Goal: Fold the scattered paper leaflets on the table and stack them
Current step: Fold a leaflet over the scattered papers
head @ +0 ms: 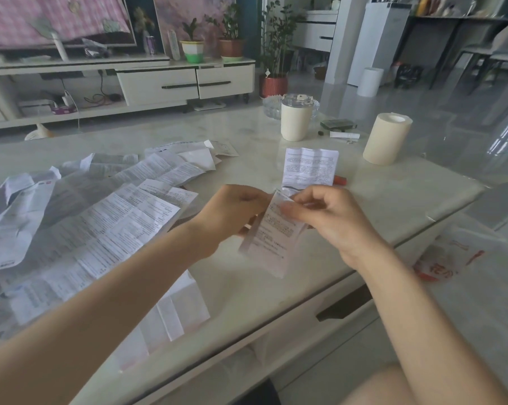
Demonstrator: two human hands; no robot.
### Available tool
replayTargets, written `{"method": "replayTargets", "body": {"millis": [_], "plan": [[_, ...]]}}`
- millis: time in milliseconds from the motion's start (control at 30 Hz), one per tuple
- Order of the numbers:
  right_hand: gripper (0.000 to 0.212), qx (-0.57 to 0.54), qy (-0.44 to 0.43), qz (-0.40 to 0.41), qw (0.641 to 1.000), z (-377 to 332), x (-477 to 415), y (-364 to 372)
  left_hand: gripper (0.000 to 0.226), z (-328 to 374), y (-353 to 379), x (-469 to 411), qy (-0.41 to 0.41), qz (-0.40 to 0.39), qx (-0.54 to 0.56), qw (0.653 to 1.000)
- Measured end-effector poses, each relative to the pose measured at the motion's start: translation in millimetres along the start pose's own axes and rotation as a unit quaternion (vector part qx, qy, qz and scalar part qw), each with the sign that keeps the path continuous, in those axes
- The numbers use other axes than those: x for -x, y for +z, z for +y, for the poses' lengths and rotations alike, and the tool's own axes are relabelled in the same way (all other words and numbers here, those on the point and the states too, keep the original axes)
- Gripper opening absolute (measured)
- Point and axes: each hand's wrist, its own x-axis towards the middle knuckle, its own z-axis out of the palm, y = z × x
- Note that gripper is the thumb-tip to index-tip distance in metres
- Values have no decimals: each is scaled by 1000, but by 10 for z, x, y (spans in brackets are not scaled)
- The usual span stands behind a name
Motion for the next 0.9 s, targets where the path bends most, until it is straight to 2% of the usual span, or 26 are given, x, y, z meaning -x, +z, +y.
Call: {"method": "replayTargets", "body": {"millis": [67, 167, 233, 333, 433, 533, 600, 667, 767, 833, 900], "plan": [[17, -2, -15, 27, 1000, 37, -23, 6, 28, -27, -6, 11, -11, -14, 44, 999], [14, -51, -27, 73, 996, 81, -11, 46, 12, -92, -9, 38, -9, -19, -12, 1000], [13, -61, -26, 80, 995, 97, -20, 62, 9, -123, 1, 41, -9, -13, -23, 1000], [28, -18, -6, 25, 1000, 90, -45, -26, 10, -119, -16, 24, 1, -17, -68, 998], [8, -21, 14, -22, 999, 80, -25, -103, 15, -97, -22, -13, 0, -40, -118, 992], [7, -64, 37, 54, 996, 151, -46, -104, 10, -122, 20, -91, -12, -32, -109, 994], [7, -106, 77, 121, 984, 199, -75, -125, 5, -154, 49, -141, -41, -13, -45, 998], [5, -123, 111, 146, 975, 246, -93, -165, 7, -177, 94, -182, -82, 4, 21, 996], [9, -40, 110, 141, 983, 363, -125, -214, 16, -249, 193, -297, -116, 53, 47, 991], [20, 71, 93, 129, 985, 445, -154, -239, 13, -295, 277, -370, -109, 90, -28, 990], [25, 200, 77, 131, 968, 480, -178, -248, 9, -294, 373, -404, -67, 122, -138, 981]]}}
